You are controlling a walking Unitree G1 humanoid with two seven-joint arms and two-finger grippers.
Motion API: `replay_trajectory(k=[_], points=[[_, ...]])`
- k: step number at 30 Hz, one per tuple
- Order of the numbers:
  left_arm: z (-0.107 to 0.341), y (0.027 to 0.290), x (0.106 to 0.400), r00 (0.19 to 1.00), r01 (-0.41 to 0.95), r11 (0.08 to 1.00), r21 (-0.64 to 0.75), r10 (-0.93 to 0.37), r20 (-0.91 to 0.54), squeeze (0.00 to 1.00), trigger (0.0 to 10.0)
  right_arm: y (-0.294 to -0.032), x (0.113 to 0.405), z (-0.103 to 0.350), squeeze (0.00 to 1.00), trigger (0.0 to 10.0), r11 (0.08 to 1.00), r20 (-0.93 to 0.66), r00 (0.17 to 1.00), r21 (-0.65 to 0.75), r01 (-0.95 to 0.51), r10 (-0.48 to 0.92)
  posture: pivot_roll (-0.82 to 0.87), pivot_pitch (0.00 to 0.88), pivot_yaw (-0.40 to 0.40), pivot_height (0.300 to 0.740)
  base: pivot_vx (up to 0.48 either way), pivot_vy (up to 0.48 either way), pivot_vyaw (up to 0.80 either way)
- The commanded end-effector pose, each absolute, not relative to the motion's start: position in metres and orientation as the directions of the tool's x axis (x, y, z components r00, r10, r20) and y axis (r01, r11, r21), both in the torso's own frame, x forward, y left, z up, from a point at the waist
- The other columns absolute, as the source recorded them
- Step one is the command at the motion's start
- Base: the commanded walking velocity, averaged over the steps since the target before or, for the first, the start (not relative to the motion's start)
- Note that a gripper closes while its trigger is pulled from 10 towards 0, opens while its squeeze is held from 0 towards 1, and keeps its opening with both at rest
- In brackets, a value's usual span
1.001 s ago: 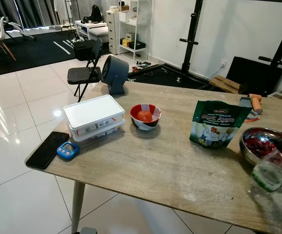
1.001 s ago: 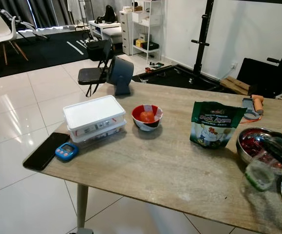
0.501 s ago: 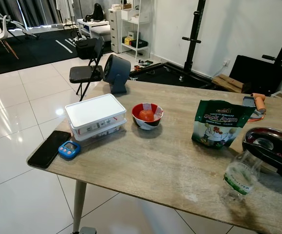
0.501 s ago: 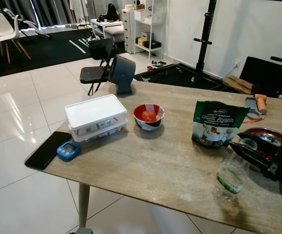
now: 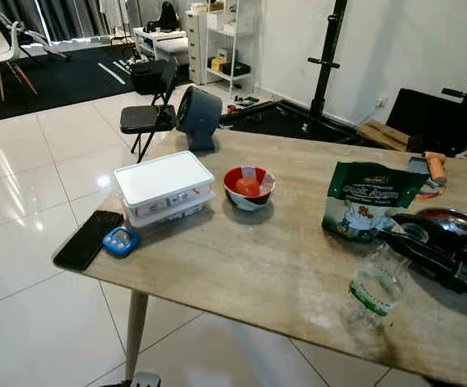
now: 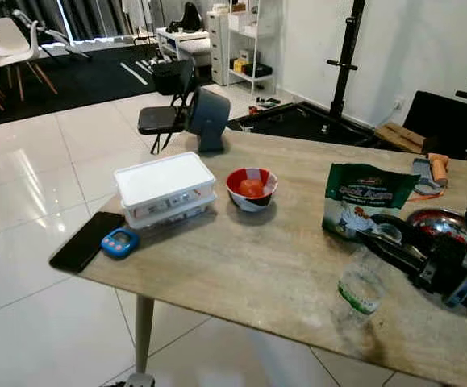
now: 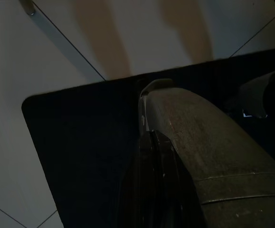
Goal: Restocking fridge
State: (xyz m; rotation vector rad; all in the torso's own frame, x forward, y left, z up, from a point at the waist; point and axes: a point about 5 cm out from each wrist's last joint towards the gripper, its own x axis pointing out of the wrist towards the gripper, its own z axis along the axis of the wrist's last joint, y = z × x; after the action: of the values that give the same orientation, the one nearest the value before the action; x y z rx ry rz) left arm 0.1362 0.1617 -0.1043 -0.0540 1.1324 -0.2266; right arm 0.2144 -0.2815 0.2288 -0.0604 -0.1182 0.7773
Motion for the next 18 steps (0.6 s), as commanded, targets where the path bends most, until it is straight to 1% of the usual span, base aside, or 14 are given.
replay_trajectory(k=[1,16,18], points=[[-0.108,0.157,0.126,0.365,0.145,0.974,-0.174,-0.216,-0.905,0.0,10.0,-0.281,0.216,0.229,0.0,10.0,0.716,0.076,0.713,-0.099,-0.691,0.697,-0.13,0.0,0.009,0.74,-0.266,0.0,0.0],[-0.108,0.157,0.127,0.365,0.143,0.974,-0.174,-0.215,-0.906,0.0,10.0,-0.288,0.214,0.231,0.0,10.0,0.741,0.072,0.738,-0.109,-0.663,0.671,-0.13,0.0,0.008,0.74,-0.272,0.0,0.0],[-0.108,0.157,0.127,0.365,0.143,0.974,-0.175,-0.216,-0.905,0.0,10.0,-0.292,0.213,0.23,0.0,10.0,0.752,0.059,0.752,-0.117,-0.648,0.657,-0.13,0.0,0.007,0.74,-0.292,0.0,0.0]])
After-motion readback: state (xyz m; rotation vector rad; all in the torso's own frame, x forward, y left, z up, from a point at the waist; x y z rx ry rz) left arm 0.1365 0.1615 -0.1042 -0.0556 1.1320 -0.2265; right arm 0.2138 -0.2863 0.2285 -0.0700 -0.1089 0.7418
